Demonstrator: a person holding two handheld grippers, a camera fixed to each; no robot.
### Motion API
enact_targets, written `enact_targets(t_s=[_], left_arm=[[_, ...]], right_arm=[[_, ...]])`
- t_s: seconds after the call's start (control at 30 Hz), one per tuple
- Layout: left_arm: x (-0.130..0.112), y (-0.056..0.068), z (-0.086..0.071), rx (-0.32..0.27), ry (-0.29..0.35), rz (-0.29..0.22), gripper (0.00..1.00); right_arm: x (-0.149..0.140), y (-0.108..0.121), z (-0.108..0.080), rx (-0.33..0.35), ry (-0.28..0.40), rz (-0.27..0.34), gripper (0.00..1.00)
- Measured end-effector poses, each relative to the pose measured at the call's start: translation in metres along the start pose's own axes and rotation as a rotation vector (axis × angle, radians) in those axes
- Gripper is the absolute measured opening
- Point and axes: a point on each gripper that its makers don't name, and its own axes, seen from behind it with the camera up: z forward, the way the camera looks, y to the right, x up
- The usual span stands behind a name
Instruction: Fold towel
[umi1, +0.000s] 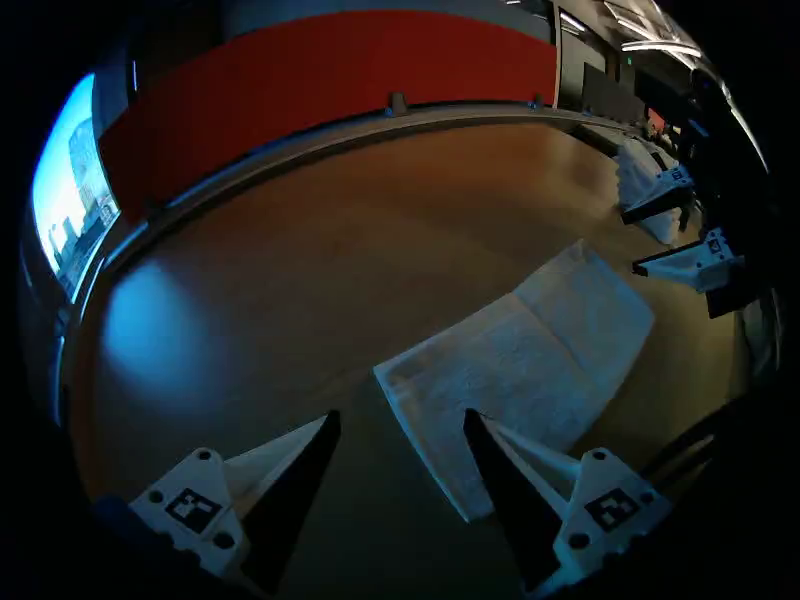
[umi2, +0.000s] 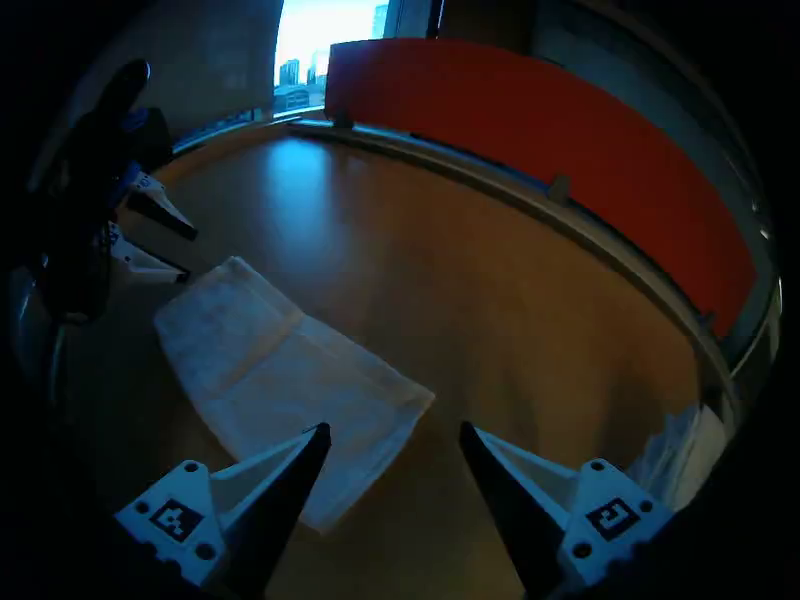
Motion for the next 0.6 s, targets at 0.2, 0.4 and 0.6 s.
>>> enact_targets(t_s=[0.2, 0.4, 0.6], left_arm=[[-0.009, 0.004, -0.012, 0.003, -0.003, -0.024, 0.92], [-0.019, 0.013, -0.023, -0.003, -0.004, -0.039, 0.92], [-0.027, 0.019, -0.032, -0.009, -0.003, -0.042, 0.92]], right_arm=[[-0.009, -0.010, -0.011, 0.002, -0.006, 0.022, 1.00], [-0.016, -0.018, -0.024, -0.003, -0.002, 0.043, 1.00], [-0.021, -0.025, -0.036, 0.000, -0.001, 0.054, 1.00]])
